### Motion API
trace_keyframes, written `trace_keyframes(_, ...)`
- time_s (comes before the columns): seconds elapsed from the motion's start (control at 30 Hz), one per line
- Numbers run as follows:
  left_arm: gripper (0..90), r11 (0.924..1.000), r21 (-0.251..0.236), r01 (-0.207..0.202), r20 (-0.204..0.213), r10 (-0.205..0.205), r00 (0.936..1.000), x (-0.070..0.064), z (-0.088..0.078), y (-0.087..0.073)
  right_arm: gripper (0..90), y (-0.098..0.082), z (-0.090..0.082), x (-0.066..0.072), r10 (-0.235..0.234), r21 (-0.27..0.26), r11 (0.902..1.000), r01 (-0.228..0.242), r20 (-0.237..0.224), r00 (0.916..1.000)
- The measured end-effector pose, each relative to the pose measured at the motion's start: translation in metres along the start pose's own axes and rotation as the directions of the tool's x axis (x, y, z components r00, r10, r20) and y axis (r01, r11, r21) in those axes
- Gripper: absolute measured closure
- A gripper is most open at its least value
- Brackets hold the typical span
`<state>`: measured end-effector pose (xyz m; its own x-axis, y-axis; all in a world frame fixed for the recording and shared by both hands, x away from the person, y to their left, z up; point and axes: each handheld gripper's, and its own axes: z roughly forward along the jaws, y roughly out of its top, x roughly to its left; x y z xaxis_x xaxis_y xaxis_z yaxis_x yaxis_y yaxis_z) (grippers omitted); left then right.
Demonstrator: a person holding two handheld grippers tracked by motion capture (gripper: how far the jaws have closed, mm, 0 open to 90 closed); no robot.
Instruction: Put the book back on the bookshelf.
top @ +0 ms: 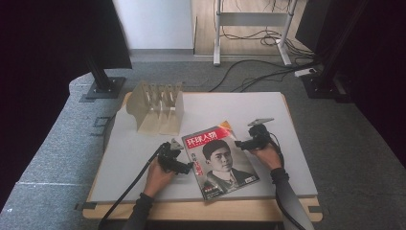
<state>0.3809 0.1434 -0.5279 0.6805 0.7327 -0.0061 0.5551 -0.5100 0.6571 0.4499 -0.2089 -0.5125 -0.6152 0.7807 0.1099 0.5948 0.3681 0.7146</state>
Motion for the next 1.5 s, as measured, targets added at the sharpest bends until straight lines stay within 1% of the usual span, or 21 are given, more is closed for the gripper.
trace_keyframes(0.1, 0.0, 1.0, 0.001, 0.008, 0.003, -0.008, 1.0, 0.001, 0.001, 0.0, 12.8, 0.003, 0.002, 0.004, -0.001, 0.003, 1.0, 0.002, -0.021, 0.9998)
trace_keyframes(0.13, 0.0, 1.0, 0.001, 0.004, 0.0, -0.004, 1.0, 0.0, 0.001, 0.0, 13.4, 0.005, 0.007, 0.007, -0.011, 0.005, 0.9999, 0.011, -0.031, 0.9995)
trace_keyframes(0.23, 0.0, 1.0, 0.001, 0.004, -0.001, -0.004, 1.0, 0.0, 0.001, 0.0, 14.2, 0.007, 0.011, 0.008, -0.011, 0.014, 0.9998, 0.011, -0.041, 0.9991)
trace_keyframes(0.3, 0.0, 1.0, 0.001, 0.003, -0.002, -0.003, 1.0, 0.0, 0.001, 0.0, 16.6, 0.009, 0.019, 0.009, 0.011, 0.018, 0.9998, -0.01, -0.059, 0.9982)
trace_keyframes(0.37, 0.0, 1.0, 0.0, 0.002, -0.002, -0.002, 1.0, 0.0, 0.001, 0.0, 17.3, 0.01, 0.021, 0.009, 0.012, 0.016, 0.9998, -0.011, -0.061, 0.9981)
trace_keyframes(0.47, 0.0, 1.0, 0.0, 0.002, -0.003, -0.002, 1.0, 0.0, 0.001, 0.0, 21.9, 0.014, 0.03, 0.009, 0.025, 0.019, 0.9995, -0.024, -0.083, 0.9962)
trace_keyframes(0.53, 0.0, 1.0, -0.001, 0.002, -0.003, -0.002, 1.0, 0.0, 0.001, 0.0, 22.5, 0.015, 0.034, 0.01, 0.028, 0.016, 0.9995, -0.026, -0.09, 0.9955)
trace_keyframes(0.6, 0.0, 1.0, 0.0, 0.001, -0.003, -0.001, 1.0, 0.0, 0.001, 0.0, 26.2, 0.016, 0.035, 0.011, 0.033, 0.014, 0.9994, -0.032, -0.089, 0.9954)
trace_keyframes(0.63, 0.0, 1.0, 0.0, 0.001, -0.003, -0.001, 1.0, 0.0, 0.001, 0.0, 26.2, 0.016, 0.035, 0.011, 0.033, 0.014, 0.9994, -0.032, -0.089, 0.9954)
trace_keyframes(0.67, 0.0, 1.0, -0.001, 0.002, -0.003, -0.002, 1.0, 0.0, 0.001, 0.0, 29.8, 0.017, 0.033, 0.012, 0.062, 0.019, 0.998, -0.06, -0.109, 0.9921)
trace_keyframes(0.77, 0.0, 1.0, 0.0, 0.002, -0.003, -0.002, 1.0, 0.0, 0.001, 0.0, 33.4, 0.015, 0.03, 0.011, 0.082, 0.029, 0.9965, -0.079, -0.114, 0.9901)
trace_keyframes(0.8, 0.0, 1.0, 0.0, 0.002, -0.002, -0.002, 1.0, 0.0, 0.001, 0.0, 35.1, 0.013, 0.027, 0.009, 0.099, 0.028, 0.9949, -0.097, -0.128, 0.9868)
trace_keyframes(0.9, 0.0, 1.0, 0.0, 0.004, -0.002, -0.004, 1.0, 0.0, 0.001, 0.0, 37.7, 0.007, 0.02, 0.007, 0.129, 0.03, 0.9916, -0.125, -0.161, 0.9786)
trace_keyframes(0.93, 0.0, 1.0, 0.0, 0.003, -0.001, -0.003, 1.0, 0.0, 0.001, 0.0, 39.9, 0.004, 0.016, 0.007, 0.139, 0.028, 0.9902, -0.137, -0.183, 0.9732)
trace_keyframes(1.0, 0.0, 1.0, 0.0, 0.007, -0.001, -0.007, 1.0, 0.0, 0.001, 0.0, 43.6, 0.001, 0.01, 0.009, 0.153, 0.02, 0.988, -0.153, -0.251, 0.9558)
trace_keyframes(1.03, 0.0, 1.0, 0.0, 0.007, -0.001, -0.007, 1.0, 0.0, 0.001, 0.0, 44.5, 0.002, 0.007, 0.011, 0.144, 0.012, 0.9892, -0.146, -0.25, 0.9575)
trace_keyframes(1.1, 0.0, 1.0, -0.001, 0.006, -0.002, -0.006, 1.0, 0.0, 0.001, 0.0, 44.2, 0.007, 0.008, 0.016, 0.114, 0.025, 0.9934, -0.112, -0.219, 0.969)
trace_keyframes(1.17, 0.0, 1.0, -0.001, 0.006, -0.002, -0.006, 1.0, 0.0, 0.001, 0.0, 44.6, 0.012, 0.013, 0.02, 0.078, 0.055, 0.9961, -0.069, -0.18, 0.9806)
trace_keyframes(1.37, 0.0, 1.0, -0.001, 0.007, -0.001, -0.007, 1.0, 0.0, 0.001, 0.0, 47.8, 0.025, 0.035, 0.024, 0.04, 0.08, 0.9964, -0.028, -0.149, 0.988)
trace_keyframes(1.47, 0.0, 1.0, -0.001, 0.007, -0.001, -0.007, 1.0, 0.0, 0.001, 0.0, 53.1, 0.03, 0.039, 0.027, 0.016, 0.083, 0.9966, -0.005, -0.127, 0.9918)
trace_keyframes(1.5, 0.0, 1.0, -0.001, 0.007, -0.001, -0.007, 1.0, 0.0, 0.001, 0.0, 53.1, 0.03, 0.039, 0.027, 0.016, 0.083, 0.9966, -0.005, -0.127, 0.9918)
